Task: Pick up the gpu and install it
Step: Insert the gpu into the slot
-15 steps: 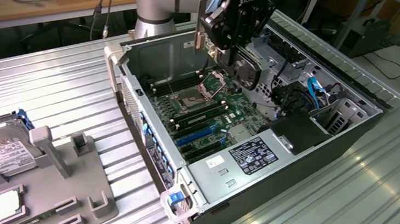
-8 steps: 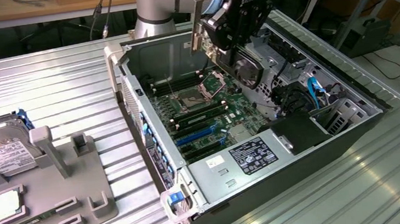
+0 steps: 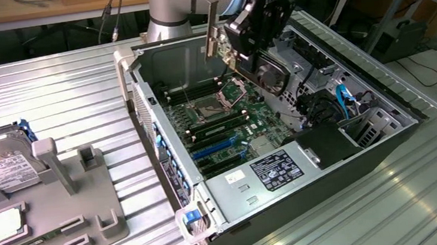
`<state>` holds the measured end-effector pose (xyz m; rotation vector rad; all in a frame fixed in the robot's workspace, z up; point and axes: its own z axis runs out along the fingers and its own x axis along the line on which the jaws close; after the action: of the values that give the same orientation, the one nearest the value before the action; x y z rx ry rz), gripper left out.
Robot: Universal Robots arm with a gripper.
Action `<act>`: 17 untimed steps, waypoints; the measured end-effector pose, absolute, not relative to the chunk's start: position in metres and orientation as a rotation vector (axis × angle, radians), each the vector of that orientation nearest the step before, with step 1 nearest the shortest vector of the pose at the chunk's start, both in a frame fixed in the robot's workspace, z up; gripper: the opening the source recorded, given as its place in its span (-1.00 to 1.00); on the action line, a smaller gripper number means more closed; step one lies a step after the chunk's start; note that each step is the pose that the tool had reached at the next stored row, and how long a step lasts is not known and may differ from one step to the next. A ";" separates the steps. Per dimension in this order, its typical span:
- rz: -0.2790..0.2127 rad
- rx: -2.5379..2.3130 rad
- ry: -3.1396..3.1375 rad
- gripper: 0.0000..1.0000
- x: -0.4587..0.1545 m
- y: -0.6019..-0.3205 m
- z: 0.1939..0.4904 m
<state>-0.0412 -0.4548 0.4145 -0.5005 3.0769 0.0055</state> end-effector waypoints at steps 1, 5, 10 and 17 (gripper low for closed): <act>0.006 -0.518 3.074 -0.44 -0.041 -0.455 0.415; 0.007 -0.585 3.062 -0.44 -0.041 -0.455 0.415; 0.008 -0.678 3.043 -0.44 -0.041 -0.455 0.415; 0.010 -0.827 3.006 -0.44 -0.041 -0.455 0.415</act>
<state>-0.0412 -0.4548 0.4145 -0.8273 3.0061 0.0095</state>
